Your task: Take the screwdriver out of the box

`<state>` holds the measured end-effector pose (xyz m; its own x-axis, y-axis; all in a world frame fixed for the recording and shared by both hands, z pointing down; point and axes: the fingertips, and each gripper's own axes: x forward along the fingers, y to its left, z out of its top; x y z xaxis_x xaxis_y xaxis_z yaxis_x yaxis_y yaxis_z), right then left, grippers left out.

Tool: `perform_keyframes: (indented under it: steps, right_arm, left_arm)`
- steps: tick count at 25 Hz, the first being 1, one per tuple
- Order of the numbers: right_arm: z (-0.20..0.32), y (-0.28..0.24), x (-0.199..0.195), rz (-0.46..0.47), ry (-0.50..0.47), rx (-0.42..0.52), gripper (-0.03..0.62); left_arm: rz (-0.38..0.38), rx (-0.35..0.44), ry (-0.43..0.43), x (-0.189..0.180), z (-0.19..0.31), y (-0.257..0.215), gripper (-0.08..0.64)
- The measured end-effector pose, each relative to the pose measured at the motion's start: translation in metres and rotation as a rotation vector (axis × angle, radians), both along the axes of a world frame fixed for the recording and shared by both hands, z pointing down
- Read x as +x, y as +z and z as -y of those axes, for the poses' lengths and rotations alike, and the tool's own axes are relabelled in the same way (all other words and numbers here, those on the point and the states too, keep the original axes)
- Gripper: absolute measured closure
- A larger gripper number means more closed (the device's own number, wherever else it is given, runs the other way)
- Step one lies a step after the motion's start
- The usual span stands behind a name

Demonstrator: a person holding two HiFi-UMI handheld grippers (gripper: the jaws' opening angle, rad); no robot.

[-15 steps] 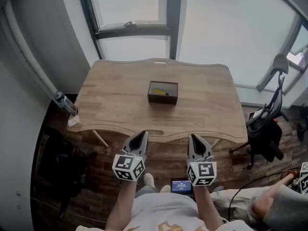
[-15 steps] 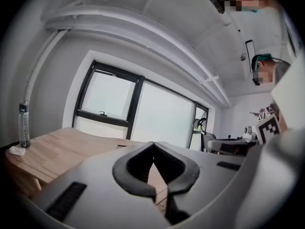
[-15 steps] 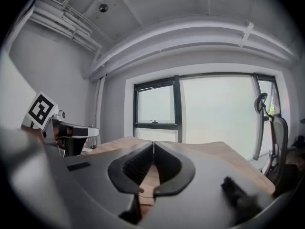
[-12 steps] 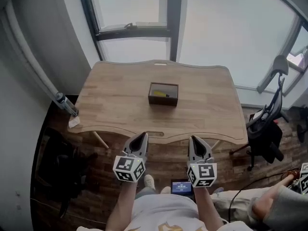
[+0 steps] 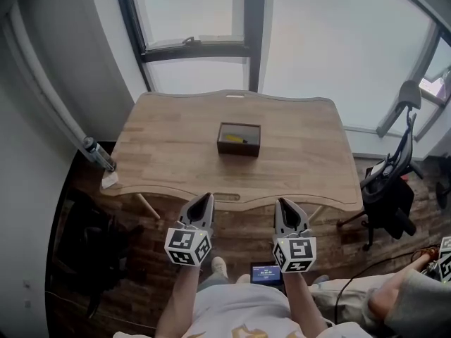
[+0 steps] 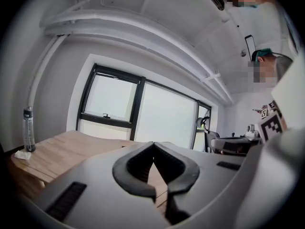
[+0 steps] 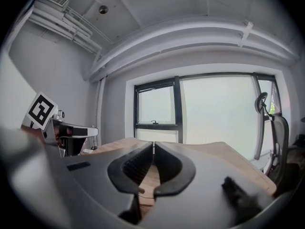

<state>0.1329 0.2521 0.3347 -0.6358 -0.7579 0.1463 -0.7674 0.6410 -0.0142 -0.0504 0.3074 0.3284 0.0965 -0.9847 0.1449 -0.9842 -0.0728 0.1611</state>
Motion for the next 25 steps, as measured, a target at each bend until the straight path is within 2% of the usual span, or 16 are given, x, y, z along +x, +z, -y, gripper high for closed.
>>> perform_keyframes:
  steps: [8,13,19,25]
  right_arm:
    - [0.001,0.010,0.006,0.004,0.006,-0.022,0.560]
    - [0.024,0.016,0.007,0.001,0.023,-0.030,0.560]
    - [0.081,0.026,-0.009,-0.014,0.033,-0.038,0.560]
    - [0.151,0.018,-0.033,-0.035,0.052,-0.022,0.560]
  left_arm:
    - [0.014,-0.005,0.012,0.009,0.004,0.004,0.548]
    - [0.016,-0.003,0.010,0.002,0.029,0.009,0.546]
    - [-0.023,-0.007,-0.011,-0.028,0.088,0.022,0.546]
    - [-0.010,0.006,0.014,-0.053,0.166,0.018,0.546]
